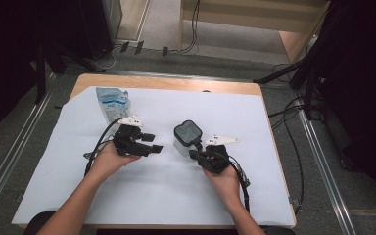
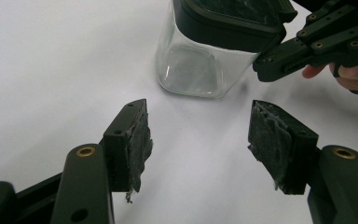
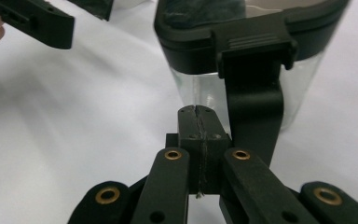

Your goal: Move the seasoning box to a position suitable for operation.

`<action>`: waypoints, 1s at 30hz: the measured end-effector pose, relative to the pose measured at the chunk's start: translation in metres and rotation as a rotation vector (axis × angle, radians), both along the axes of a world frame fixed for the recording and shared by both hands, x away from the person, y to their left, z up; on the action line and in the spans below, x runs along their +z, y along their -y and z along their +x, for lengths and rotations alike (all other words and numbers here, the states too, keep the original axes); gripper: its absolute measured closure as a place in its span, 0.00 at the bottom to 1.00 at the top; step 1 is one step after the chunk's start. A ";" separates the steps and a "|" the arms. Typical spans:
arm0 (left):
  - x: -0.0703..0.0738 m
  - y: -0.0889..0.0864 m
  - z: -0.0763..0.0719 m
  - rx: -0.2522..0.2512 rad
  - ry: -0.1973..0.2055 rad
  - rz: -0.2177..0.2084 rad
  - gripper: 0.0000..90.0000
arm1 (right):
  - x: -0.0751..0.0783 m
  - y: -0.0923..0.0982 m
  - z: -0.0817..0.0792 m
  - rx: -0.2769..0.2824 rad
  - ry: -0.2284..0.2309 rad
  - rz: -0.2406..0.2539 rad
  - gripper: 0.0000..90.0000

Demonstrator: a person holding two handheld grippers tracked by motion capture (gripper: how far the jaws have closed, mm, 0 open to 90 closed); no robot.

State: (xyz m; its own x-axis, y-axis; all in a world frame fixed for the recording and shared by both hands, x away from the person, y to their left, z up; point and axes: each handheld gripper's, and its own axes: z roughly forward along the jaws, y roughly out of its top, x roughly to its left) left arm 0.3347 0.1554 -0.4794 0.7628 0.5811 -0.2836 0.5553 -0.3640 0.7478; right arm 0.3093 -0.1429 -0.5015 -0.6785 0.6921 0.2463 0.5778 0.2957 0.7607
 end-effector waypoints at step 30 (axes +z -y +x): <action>0.000 0.013 -0.012 -0.049 0.007 -0.019 0.32 | 0.003 0.036 0.040 -0.097 -0.030 -0.009 1.00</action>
State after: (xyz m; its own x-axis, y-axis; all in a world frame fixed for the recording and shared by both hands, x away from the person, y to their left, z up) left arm 0.3231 0.1426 -0.4792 0.7920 0.5379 -0.2889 0.5322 -0.3762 0.7585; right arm 0.3488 -0.1791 -0.4986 -0.6004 0.7566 0.2590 0.6264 0.2436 0.7405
